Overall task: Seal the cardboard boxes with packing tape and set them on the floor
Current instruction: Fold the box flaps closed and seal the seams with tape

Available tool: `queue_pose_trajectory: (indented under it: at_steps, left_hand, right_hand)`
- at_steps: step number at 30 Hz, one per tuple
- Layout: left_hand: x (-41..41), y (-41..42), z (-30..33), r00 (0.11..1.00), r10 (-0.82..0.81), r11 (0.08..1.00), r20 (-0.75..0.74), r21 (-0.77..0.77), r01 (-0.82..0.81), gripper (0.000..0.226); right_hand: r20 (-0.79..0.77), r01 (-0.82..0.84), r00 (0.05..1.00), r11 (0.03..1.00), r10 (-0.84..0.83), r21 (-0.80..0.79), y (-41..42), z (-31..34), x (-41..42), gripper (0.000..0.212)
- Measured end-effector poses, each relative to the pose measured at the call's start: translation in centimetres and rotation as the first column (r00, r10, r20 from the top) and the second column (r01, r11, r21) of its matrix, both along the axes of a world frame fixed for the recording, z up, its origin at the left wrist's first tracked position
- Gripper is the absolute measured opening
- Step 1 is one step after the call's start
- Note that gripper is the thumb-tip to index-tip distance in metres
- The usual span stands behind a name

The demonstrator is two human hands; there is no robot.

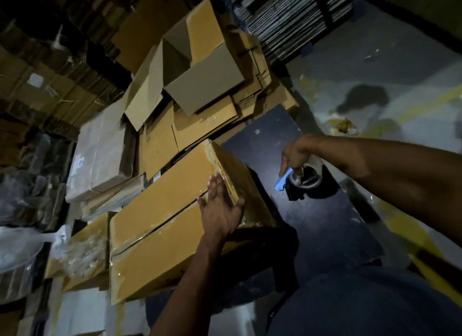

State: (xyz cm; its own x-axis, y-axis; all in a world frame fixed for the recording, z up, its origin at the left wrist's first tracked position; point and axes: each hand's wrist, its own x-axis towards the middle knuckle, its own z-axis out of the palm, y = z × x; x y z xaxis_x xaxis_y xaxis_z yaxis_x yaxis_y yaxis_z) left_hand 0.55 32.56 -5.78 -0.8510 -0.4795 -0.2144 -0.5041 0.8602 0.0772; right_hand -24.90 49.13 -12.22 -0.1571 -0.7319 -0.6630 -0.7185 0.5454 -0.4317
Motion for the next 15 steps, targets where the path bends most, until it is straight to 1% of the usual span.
queue_pose_trajectory:
  at_steps: [2,3,5,7,11,13,14,15]
  left_hand:
    - [0.0,0.1,0.1,1.0,0.0,1.0,0.011,-0.001,0.0,0.098]
    - [0.0,0.2,0.2,1.0,-0.001,1.0,0.016,0.002,0.001,0.099]
    - [0.0,0.3,0.2,1.0,0.0,1.0,0.017,-0.001,0.0,0.099]
    - [0.1,0.4,0.1,1.0,-0.002,1.0,0.013,-0.007,0.002,0.099]
    - [0.3,0.6,0.1,0.999,0.003,1.0,-0.033,-0.02,-0.004,0.1]
    - [0.4,0.6,0.2,0.999,-0.007,1.0,-0.049,-0.027,0.006,0.1]
    - [0.6,0.6,0.1,0.999,-0.016,0.999,-0.051,-0.033,0.014,0.101]
    - [0.6,0.5,0.2,0.998,-0.022,0.999,-0.056,-0.038,0.02,0.101]
  right_hand:
    - [0.052,0.116,0.992,0.993,-0.115,-0.012,1.2,-0.8,0.6,0.06]
    - [0.047,0.142,0.989,0.99,-0.142,-0.006,1.7,-1.3,1.0,0.057]
    - [0.077,0.217,0.974,0.975,-0.213,-0.049,2.1,-2.3,1.7,0.053]
    - [0.052,0.264,0.964,0.962,-0.261,-0.076,1.9,-2.8,1.9,0.05]
    - [-0.056,0.295,0.953,0.954,-0.297,-0.049,1.2,-4.0,1.4,0.041]
    - [-0.096,0.288,0.952,0.957,-0.29,-0.031,0.4,-4.5,1.2,0.049]
    - [-0.119,0.3,0.945,0.953,-0.304,-0.049,-0.2,-4.8,1.3,0.057]
    - [-0.137,0.332,0.929,0.938,-0.343,-0.1,-1.0,-4.8,1.6,0.068]
